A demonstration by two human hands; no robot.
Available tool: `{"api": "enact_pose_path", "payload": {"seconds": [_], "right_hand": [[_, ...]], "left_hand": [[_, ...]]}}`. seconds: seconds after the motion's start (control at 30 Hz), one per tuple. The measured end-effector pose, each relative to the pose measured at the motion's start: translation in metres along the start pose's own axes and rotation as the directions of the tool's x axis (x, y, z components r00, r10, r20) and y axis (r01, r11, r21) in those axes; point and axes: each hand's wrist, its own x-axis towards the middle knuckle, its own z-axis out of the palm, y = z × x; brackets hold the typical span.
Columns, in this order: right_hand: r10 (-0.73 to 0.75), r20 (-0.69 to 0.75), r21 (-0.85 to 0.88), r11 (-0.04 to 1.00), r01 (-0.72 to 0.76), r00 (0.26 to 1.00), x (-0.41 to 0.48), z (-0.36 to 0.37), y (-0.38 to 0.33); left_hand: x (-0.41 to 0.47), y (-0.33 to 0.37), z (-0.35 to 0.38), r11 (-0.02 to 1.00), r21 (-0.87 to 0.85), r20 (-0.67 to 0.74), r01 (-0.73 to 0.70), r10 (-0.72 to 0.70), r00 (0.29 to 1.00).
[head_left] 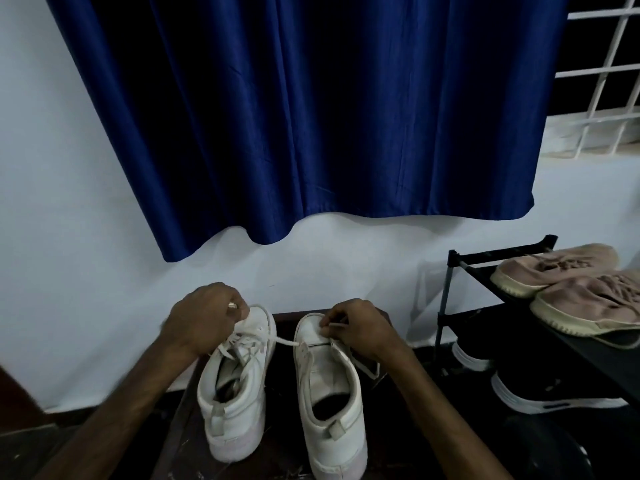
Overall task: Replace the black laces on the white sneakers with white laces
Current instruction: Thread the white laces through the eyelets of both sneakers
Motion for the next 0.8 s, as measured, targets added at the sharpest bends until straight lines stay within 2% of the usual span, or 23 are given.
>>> {"api": "enact_pose_path", "payload": {"seconds": [0.07, 0.13, 0.2, 0.3, 0.37, 0.43, 0.53, 0.57, 0.63, 0.7, 0.73, 0.8], "right_hand": [[0.026, -0.067, 0.145, 0.989, -0.016, 0.997, -0.002, 0.002, 0.006], [0.089, -0.169, 0.33, 0.944, -0.029, 0.982, -0.004, -0.008, 0.008], [0.084, -0.231, 0.434, 0.901, 0.025, 0.969, 0.002, -0.029, -0.005], [0.037, -0.271, 0.548, 0.828, 0.123, 0.962, 0.018, -0.069, -0.049], [0.003, -0.328, 0.546, 0.817, 0.187, 0.945, 0.029, -0.097, -0.083], [-0.041, -0.365, 0.532, 0.811, 0.245, 0.93, 0.041, -0.123, -0.117], [-0.117, -0.407, 0.497, 0.803, 0.328, 0.906, 0.048, -0.17, -0.178], [-0.142, -0.426, 0.466, 0.812, 0.352, 0.893, 0.049, -0.183, -0.194], [-0.17, -0.454, 0.423, 0.823, 0.379, 0.875, 0.044, -0.199, -0.218], [-0.158, -0.431, 0.456, 0.812, 0.365, 0.889, 0.038, -0.198, -0.228], [-0.143, -0.417, 0.486, 0.8, 0.353, 0.898, 0.035, -0.194, -0.231], [-0.12, -0.396, 0.528, 0.781, 0.333, 0.91, 0.029, -0.188, -0.236]], "left_hand": [[-0.001, 0.0, -0.001, 0.967, -0.249, -0.028, -0.046, 0.041, 0.999], [-0.002, 0.008, -0.012, 0.872, -0.474, -0.123, -0.123, 0.073, 0.99], [-0.001, 0.018, -0.036, 0.744, -0.638, -0.212, -0.197, 0.076, 0.974], [0.008, 0.034, -0.082, 0.577, -0.775, -0.308, -0.259, 0.014, 0.951], [0.014, 0.047, -0.11, 0.514, -0.811, -0.321, -0.279, 0.006, 0.947], [0.019, 0.061, -0.132, 0.572, -0.75, -0.358, -0.332, 0.071, 0.931], [0.022, 0.076, -0.175, 0.798, -0.412, -0.455, -0.44, 0.238, 0.858], [0.023, 0.079, -0.189, 0.839, -0.307, -0.47, -0.449, 0.276, 0.838], [0.021, 0.083, -0.209, 0.873, -0.23, -0.475, -0.43, 0.285, 0.833], [0.016, 0.086, -0.213, 0.867, -0.313, -0.48, -0.387, 0.208, 0.853], [0.014, 0.087, -0.213, 0.827, -0.416, -0.475, -0.379, 0.158, 0.866], [0.012, 0.09, -0.216, 0.68, -0.634, -0.441, -0.368, 0.073, 0.894]]}}
